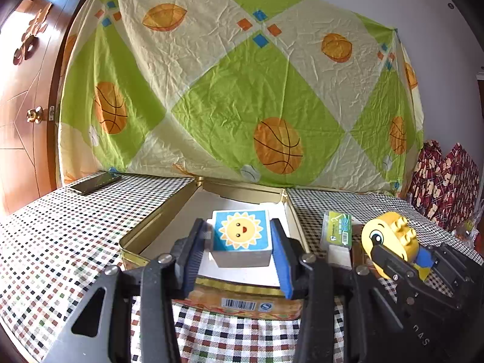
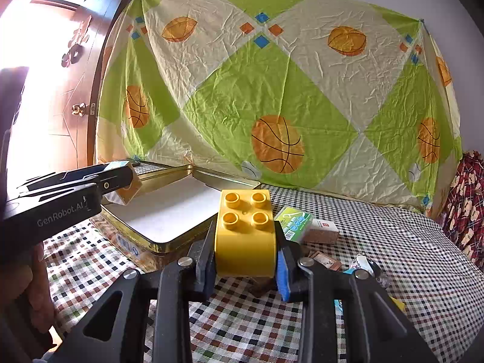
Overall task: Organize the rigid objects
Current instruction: 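Lower the sun block into the tin and open the left tool while the right releases the duck brick there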
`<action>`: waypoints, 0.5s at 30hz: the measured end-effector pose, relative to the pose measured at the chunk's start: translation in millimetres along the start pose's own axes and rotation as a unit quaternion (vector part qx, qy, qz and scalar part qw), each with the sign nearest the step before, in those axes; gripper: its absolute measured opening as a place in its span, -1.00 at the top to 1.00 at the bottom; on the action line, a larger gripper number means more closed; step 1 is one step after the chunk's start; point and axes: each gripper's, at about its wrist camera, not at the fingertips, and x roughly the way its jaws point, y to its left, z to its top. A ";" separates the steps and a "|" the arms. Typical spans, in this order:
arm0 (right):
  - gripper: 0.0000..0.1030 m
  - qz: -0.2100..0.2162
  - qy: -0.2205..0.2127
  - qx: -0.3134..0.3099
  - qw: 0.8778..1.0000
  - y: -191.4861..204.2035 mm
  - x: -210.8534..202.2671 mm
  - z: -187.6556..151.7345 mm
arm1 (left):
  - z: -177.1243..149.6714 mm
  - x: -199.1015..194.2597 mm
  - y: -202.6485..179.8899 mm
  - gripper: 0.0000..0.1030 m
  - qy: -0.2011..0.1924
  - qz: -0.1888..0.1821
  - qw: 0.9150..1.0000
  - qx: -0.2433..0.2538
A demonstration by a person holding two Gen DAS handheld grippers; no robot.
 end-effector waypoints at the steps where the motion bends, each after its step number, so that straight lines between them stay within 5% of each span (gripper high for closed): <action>1: 0.34 0.002 0.001 0.001 1.000 0.7 0.7 0.3 | -0.1 0.1 0.4 0.19 0.000 0.002 1.000 0.001; 15: 0.34 0.020 0.000 -0.012 1.000 18.9 6.2 2.8 | 0.8 5.8 13.1 0.19 0.013 0.027 1.000 0.001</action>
